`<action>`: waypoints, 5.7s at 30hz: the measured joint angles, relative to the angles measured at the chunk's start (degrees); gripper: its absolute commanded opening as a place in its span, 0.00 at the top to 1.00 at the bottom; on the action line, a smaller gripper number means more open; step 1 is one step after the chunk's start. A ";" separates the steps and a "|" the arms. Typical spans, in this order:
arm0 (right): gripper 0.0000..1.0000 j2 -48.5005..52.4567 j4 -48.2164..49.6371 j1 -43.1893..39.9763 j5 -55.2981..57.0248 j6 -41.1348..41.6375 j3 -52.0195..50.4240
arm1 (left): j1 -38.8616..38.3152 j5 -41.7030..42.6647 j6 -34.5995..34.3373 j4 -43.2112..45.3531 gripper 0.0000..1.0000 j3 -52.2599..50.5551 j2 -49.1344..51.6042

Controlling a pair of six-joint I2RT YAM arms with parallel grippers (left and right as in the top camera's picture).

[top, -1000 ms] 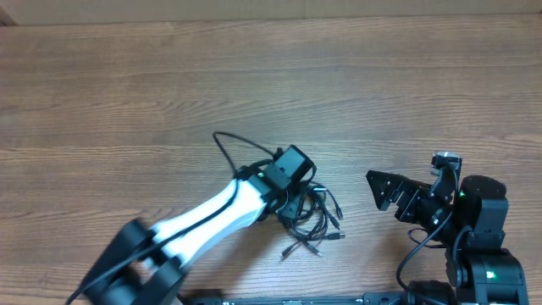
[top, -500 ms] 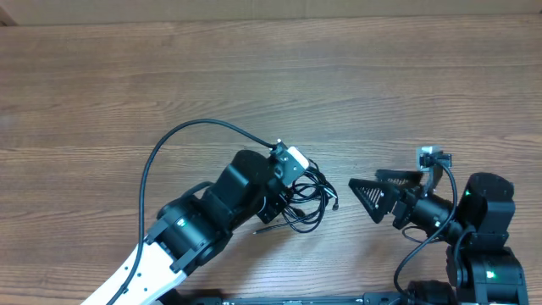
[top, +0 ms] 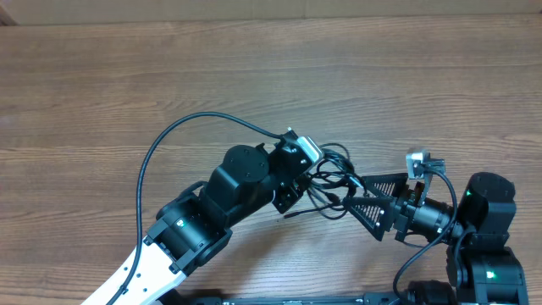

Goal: Untangle cables

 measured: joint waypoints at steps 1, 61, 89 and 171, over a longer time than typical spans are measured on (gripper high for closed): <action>0.00 0.00 -0.57 0.00 0.48 -0.33 0.00 | 0.00 0.81 -0.72 1.18 0.96 0.00 0.00; 0.00 0.00 -18.82 0.26 53.92 13.75 0.04 | 0.02 7.23 -8.50 -1.20 0.96 0.00 -9.57; 0.00 0.00 -7.45 0.26 20.92 7.65 0.07 | 0.02 4.09 -8.76 -0.87 0.96 0.00 -9.57; 0.96 0.02 4.39 0.26 -7.26 -4.46 0.33 | 3.76 24.85 -39.93 34.80 0.66 0.09 8.98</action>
